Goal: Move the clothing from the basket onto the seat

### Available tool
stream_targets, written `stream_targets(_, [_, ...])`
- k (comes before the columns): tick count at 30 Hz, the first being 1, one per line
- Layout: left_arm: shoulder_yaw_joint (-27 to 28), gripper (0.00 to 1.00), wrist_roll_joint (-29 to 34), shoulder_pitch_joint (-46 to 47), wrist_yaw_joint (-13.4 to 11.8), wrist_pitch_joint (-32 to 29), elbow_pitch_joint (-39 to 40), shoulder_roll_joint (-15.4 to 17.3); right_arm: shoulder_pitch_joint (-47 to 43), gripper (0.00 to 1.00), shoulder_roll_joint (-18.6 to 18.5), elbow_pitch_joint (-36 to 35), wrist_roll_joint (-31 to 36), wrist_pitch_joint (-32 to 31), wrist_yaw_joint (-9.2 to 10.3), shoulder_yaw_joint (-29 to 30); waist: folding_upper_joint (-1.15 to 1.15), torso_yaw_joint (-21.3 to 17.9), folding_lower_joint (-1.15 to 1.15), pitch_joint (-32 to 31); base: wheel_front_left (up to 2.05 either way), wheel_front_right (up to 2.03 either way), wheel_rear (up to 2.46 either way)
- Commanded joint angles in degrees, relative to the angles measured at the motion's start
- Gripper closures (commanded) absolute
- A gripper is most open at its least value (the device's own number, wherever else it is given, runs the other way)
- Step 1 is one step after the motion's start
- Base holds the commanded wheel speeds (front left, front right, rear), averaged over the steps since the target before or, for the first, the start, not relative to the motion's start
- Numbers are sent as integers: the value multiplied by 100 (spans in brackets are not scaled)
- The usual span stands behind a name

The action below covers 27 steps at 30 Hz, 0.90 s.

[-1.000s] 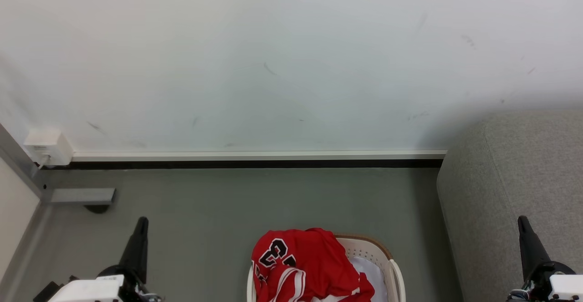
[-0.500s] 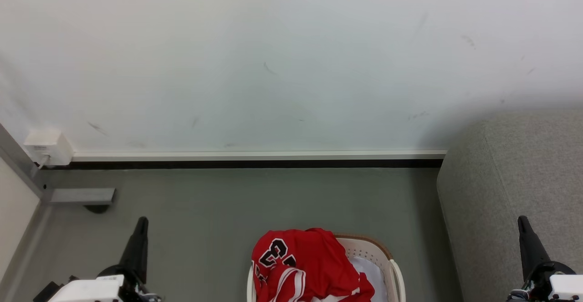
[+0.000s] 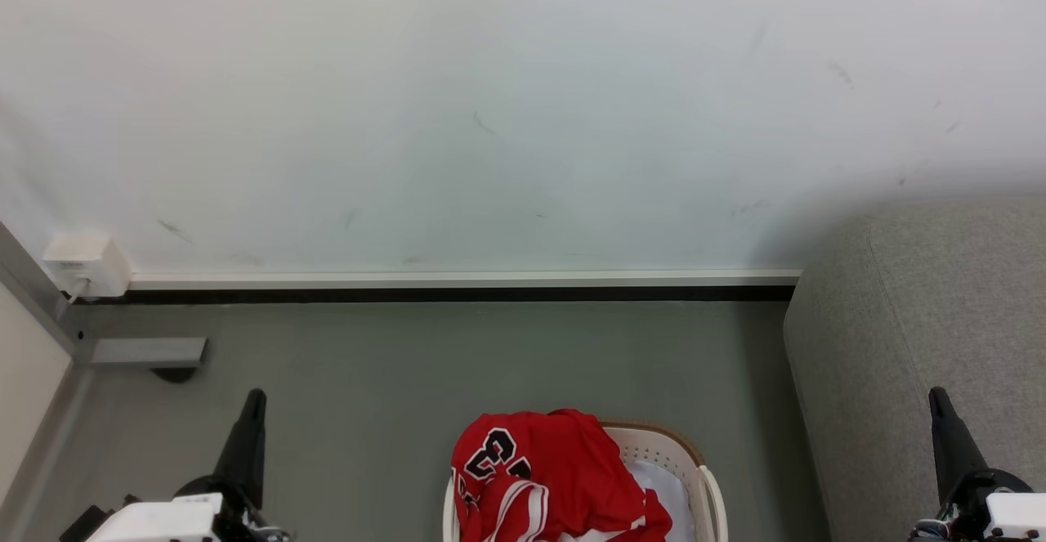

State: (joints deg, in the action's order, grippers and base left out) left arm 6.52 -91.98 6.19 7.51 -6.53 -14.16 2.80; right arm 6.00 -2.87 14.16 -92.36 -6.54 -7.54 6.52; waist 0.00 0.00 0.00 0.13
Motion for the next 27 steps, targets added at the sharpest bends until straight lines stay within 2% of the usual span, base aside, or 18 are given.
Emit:
stream_targets(1, [3,100,-80,50,-8,-13,18,27,100,100,-5,-21,39,-2,18,15,0,0,0,0,0,0,0])
stream_targets(13, [3,100,-80,51,-8,-13,18,27,100,100,-5,-21,39,-2,18,15,0,0,0,0,0,0,0])
stream_targets(14, [0,0,2,-6,1,3,-15,-2,-9,0,1,15,0,0,-1,-3,0,0,0,0,0,0,0])
stream_targets(22, [-111,0,62,-166,1,144,-150,-45,-148,0,57,164,80,147,0,-130,0,1,0,0,0,0,0])
stream_targets(27, [-199,0,229,-172,1,291,-148,-38,-141,0,52,144,370,290,1,-208,0,3,0,-1,0,0,0])
